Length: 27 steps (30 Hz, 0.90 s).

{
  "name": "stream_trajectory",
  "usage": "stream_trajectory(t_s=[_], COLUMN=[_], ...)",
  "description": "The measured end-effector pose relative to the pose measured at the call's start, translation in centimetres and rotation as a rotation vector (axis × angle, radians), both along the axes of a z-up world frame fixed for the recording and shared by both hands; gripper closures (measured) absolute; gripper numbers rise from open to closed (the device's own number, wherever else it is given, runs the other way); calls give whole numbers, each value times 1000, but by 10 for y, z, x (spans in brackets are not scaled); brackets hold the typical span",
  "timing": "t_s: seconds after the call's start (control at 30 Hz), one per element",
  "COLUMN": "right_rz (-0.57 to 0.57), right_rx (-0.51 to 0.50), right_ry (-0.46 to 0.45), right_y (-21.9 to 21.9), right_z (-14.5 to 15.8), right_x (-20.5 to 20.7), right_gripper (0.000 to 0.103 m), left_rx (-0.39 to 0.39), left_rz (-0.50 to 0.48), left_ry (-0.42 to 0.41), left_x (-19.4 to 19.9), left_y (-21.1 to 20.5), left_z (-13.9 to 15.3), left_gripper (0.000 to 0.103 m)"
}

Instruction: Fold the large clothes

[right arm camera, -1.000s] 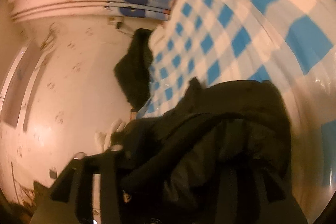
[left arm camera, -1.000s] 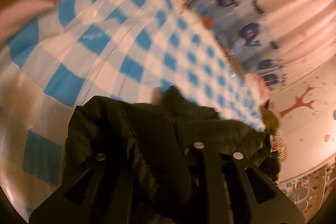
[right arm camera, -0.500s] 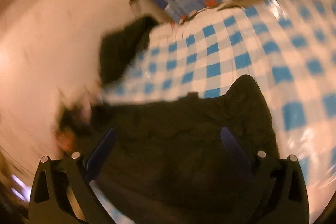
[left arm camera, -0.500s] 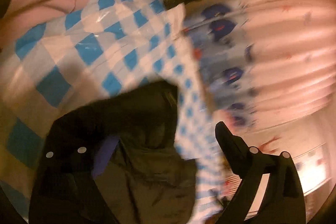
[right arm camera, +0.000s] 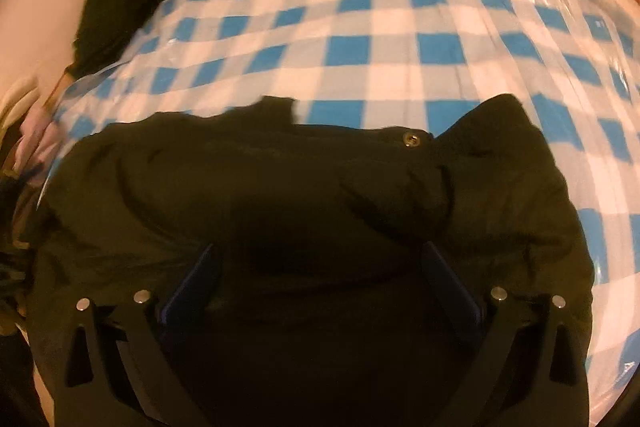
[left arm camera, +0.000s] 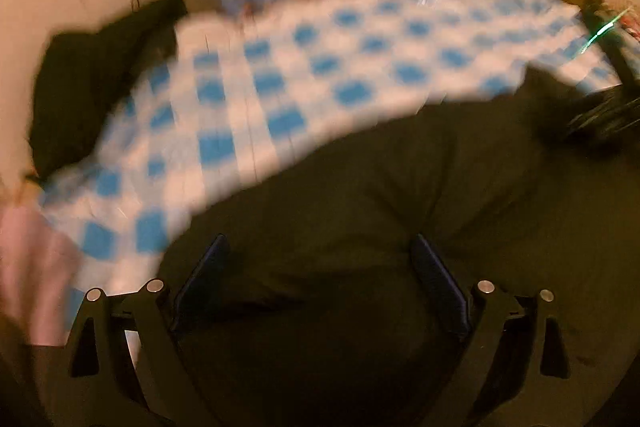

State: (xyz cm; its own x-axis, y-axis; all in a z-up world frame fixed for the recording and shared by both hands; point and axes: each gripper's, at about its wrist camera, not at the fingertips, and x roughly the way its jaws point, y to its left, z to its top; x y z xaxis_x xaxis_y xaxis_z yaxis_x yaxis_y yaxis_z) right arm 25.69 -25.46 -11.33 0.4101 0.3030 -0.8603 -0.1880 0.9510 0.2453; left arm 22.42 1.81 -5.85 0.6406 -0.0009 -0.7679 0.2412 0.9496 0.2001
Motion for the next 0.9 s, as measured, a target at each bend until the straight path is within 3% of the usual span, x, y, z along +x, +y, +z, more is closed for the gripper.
stream_trajectory(t_s=[0.07, 0.13, 0.17, 0.23, 0.33, 0.43, 0.5, 0.6, 0.7, 0.8, 0.9], right_rz=[-14, -24, -19, 13, 48, 45, 43, 17, 23, 47, 20], right_rx=[-5, -47, -40, -16, -33, -73, -77, -34, -38, -77, -64], right_ry=[24, 20, -24, -128, -165, -110, -56, -34, 1, 59, -42], right_y=[-4, -3, -2, 5, 22, 38, 42, 40, 43, 44, 25], right_z=[-1, 6, 18, 42, 49, 27, 4, -17, -30, -25, 15], right_x=[8, 9, 5, -5, 6, 34, 51, 63, 71, 74, 61], right_gripper=[7, 7, 7, 7, 7, 7, 7, 7, 7, 7, 7], left_rx=[-99, -112, -114, -153, -60, -31, -34, -159, -184, -142, -83], left_rz=[55, 104, 133, 97, 70, 115, 152, 197, 212, 211, 207], left_ry=[65, 66, 23, -67, -177, -125, -48, 21, 25, 52, -37], left_x=[22, 25, 18, 6, 5, 36, 55, 64, 64, 65, 41], left_y=[16, 22, 24, 21, 7, 9, 19, 39, 41, 37, 35], left_z=[-16, -10, 4, 28, 49, 33, 5, -27, -42, -39, -9], left_gripper=[10, 10, 10, 10, 10, 10, 10, 9, 9, 9, 9])
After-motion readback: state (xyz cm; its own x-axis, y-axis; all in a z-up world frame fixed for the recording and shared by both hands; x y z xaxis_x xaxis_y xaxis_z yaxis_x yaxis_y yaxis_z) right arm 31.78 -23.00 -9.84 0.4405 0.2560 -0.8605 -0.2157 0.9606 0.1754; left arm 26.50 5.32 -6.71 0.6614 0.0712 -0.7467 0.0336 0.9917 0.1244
